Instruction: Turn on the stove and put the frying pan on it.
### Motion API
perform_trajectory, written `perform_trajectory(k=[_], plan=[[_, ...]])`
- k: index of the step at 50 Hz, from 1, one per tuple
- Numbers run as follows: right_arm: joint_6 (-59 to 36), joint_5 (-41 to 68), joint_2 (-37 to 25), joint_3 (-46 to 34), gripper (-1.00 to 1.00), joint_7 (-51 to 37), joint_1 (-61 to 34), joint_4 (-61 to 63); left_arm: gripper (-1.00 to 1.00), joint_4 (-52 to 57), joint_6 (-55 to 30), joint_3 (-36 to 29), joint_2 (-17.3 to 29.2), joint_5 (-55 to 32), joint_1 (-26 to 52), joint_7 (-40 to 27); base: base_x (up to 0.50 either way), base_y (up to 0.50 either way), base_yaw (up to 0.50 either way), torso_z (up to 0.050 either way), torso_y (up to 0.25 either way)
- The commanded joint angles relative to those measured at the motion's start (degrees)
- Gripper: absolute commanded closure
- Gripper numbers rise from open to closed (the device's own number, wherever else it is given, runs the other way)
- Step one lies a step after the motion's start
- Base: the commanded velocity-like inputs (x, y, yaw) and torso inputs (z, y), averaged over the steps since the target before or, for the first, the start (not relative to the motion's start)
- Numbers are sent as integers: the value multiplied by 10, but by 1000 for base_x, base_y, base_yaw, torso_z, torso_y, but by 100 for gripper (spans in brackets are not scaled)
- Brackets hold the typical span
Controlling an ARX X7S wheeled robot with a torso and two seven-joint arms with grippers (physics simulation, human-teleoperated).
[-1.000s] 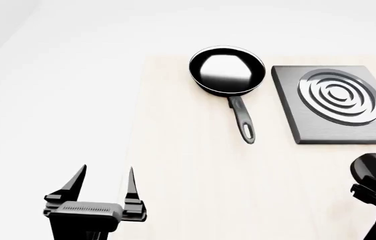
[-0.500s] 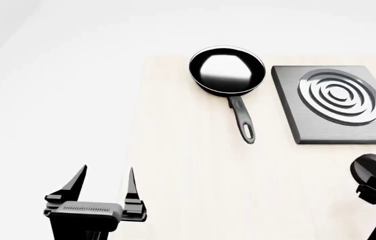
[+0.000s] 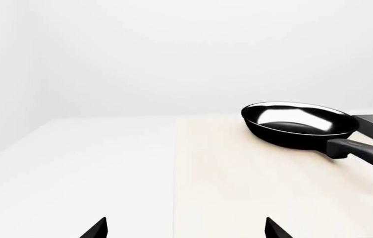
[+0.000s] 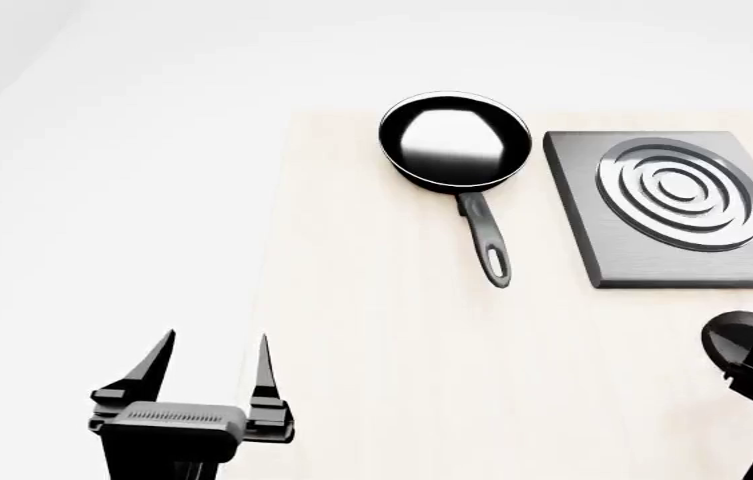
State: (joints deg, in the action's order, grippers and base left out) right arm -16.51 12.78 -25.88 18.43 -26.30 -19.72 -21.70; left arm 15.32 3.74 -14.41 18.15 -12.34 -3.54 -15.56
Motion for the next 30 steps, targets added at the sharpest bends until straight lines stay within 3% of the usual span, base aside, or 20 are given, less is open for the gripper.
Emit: perform_trajectory(k=[1, 30], plan=[[5, -3, -6, -1, -100, 2, -7, -15, -100, -2, 1, -2, 1, 0, 1, -2, 0, 0, 0, 0, 0], [17, -15, -11, -21, -100, 9, -43, -59, -100, -5, 3, -7, 5, -2, 3, -6, 0, 0, 0, 0, 0]])
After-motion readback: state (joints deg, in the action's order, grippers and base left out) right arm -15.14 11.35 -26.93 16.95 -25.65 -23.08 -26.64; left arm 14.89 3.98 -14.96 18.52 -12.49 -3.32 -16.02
